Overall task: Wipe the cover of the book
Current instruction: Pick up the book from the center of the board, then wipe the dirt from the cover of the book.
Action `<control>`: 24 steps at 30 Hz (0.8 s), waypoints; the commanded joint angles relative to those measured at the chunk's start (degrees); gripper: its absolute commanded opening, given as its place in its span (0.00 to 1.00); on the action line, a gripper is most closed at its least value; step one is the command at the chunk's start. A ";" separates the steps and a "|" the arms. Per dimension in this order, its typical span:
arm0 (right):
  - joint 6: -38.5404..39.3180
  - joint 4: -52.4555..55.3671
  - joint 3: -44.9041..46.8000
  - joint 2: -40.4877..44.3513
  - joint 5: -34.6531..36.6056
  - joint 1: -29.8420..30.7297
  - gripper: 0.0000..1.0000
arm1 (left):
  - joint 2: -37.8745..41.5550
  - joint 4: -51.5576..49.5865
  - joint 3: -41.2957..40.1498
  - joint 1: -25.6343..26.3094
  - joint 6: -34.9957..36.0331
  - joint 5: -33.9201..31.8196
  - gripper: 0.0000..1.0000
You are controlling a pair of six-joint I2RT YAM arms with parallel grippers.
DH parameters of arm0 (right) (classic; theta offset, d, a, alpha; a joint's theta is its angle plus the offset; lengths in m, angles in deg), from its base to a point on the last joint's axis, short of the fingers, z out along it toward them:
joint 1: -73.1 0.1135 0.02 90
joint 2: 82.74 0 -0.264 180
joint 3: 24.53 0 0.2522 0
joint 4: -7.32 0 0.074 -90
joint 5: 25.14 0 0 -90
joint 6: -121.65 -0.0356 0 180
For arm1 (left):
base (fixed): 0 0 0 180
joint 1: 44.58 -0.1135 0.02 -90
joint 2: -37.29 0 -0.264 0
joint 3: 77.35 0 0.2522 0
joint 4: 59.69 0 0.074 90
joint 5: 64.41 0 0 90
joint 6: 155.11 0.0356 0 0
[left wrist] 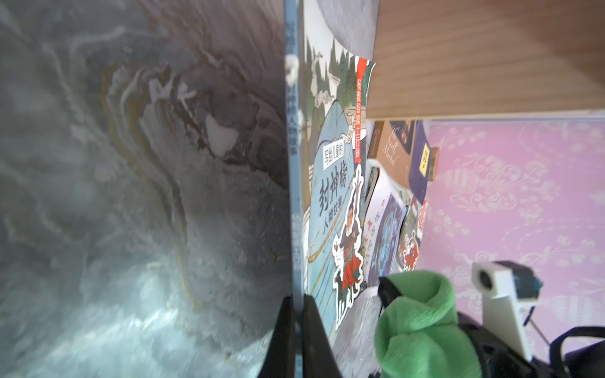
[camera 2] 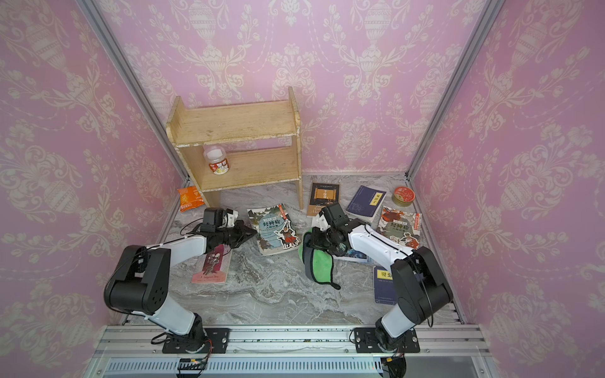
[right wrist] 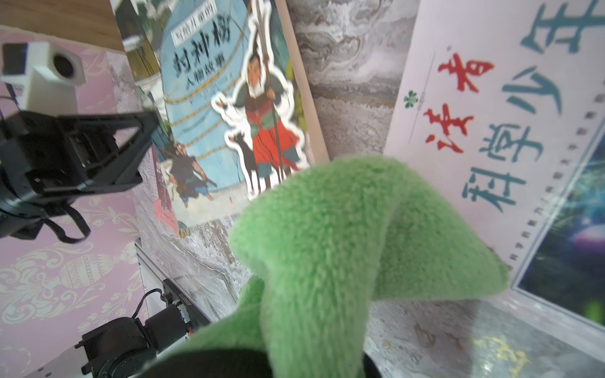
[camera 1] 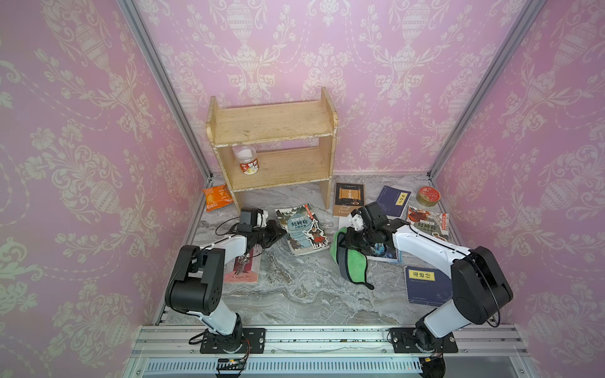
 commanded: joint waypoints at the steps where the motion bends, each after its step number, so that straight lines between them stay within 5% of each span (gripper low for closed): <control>1: 1.79 2.67 -5.07 -2.17 0.78 -0.22 0.00 | 3.85 -17.90 -0.19 2.52 9.51 -0.38 0.00; 8: 0.47 2.40 -9.90 -7.03 -0.39 0.27 0.00 | 6.69 -25.66 -0.53 11.72 11.65 -4.80 0.00; 17: 1.22 6.01 -14.23 -16.42 6.47 9.27 0.00 | 5.93 -16.30 -6.79 13.24 6.10 -3.81 0.01; 24: -3.45 3.70 -12.13 -21.22 8.43 9.79 0.00 | 9.13 -6.31 -10.24 13.20 -1.04 -5.84 0.14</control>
